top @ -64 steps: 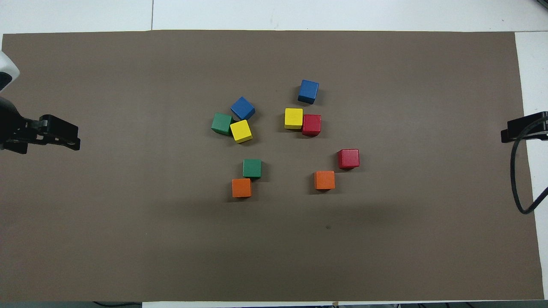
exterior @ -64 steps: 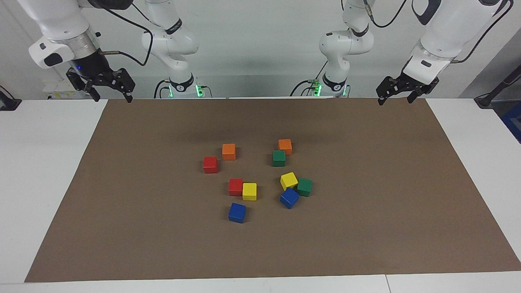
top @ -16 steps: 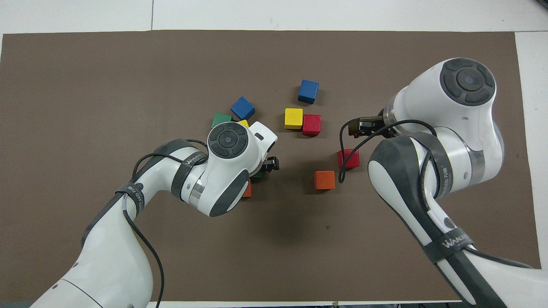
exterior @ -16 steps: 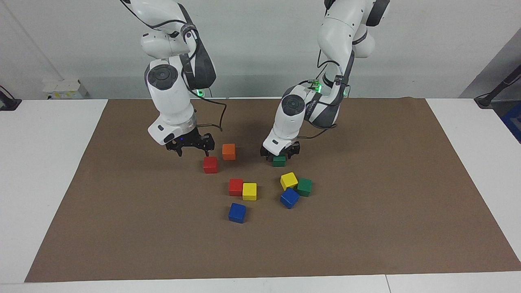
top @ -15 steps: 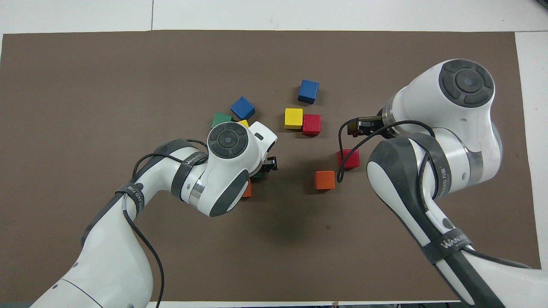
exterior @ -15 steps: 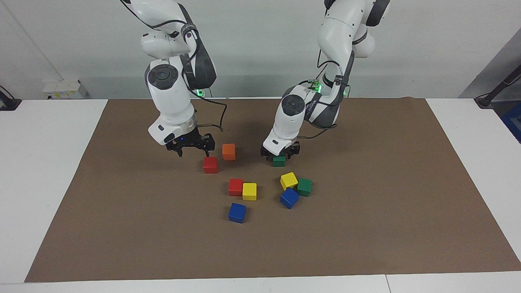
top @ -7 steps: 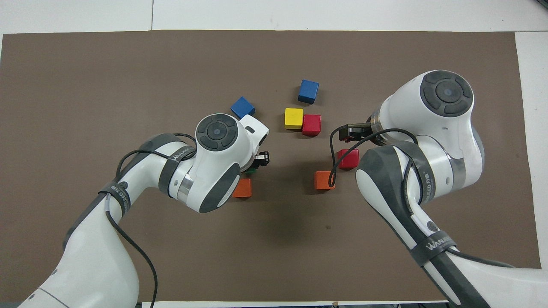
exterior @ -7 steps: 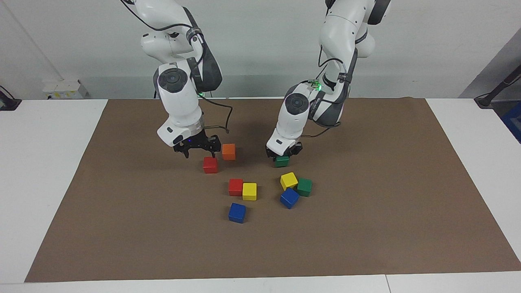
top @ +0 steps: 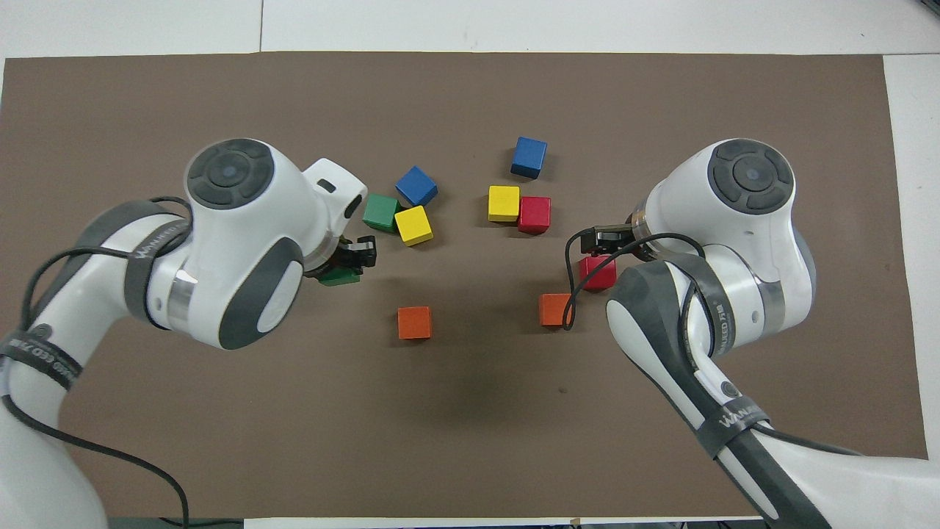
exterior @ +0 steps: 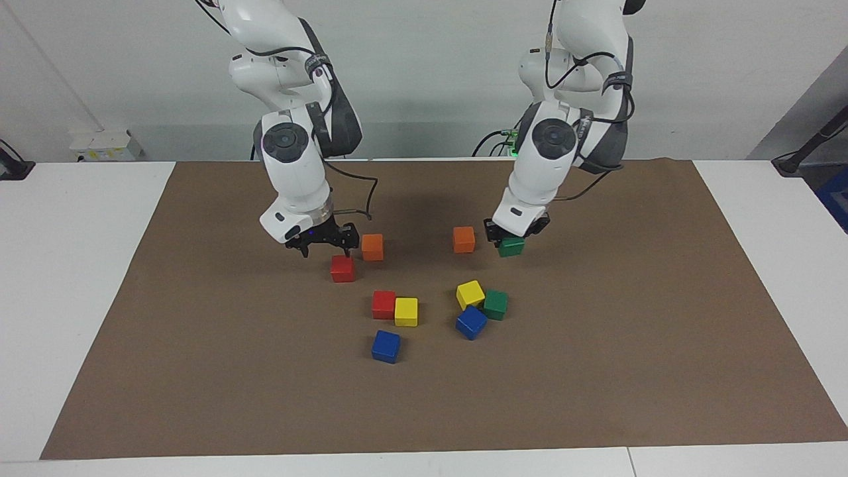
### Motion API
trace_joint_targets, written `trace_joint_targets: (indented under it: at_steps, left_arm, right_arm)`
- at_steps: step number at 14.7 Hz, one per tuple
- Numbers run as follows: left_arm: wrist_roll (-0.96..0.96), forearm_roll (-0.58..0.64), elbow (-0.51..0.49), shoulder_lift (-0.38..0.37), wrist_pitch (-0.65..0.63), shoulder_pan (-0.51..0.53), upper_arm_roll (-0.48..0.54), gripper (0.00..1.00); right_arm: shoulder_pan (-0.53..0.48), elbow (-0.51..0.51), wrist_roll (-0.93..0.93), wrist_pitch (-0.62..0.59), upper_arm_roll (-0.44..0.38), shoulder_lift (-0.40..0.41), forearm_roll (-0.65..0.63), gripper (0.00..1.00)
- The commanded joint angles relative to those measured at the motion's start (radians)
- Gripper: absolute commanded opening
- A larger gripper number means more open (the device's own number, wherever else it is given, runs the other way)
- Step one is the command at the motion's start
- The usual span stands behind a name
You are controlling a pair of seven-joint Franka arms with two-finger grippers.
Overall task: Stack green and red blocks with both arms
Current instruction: 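Carry the green block outward while the right gripper carries the red block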
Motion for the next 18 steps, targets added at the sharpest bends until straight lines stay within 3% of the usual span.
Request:
trace_joint_targets:
  at_steps: [1, 5, 11, 18]
  left_arm:
    - [0.147, 0.003, -0.022, -0.046, -0.046, 0.132, -0.007, 0.0]
    - [0.377, 0.003, -0.031, -0.054, -0.032, 0.339, -0.005, 0.0]
    - [0.488, 0.003, -0.109, -0.015, 0.147, 0.425, -0.002, 0.0]
    - [0.511, 0.003, -0.167, 0.048, 0.27, 0.439, -0.002, 0.0]
  right_arm:
    - [0.017, -0.061, 0.036, 0.064, 0.0, -0.015, 0.013, 1.0]
    - [0.04, -0.077, 0.062, 0.075, 0.0, -0.008, 0.013, 1.0]
    - [0.039, -0.152, 0.049, 0.137, 0.0, -0.027, 0.013, 1.0]
    - [0.039, -0.18, 0.044, 0.16, -0.002, -0.022, 0.013, 1.0]
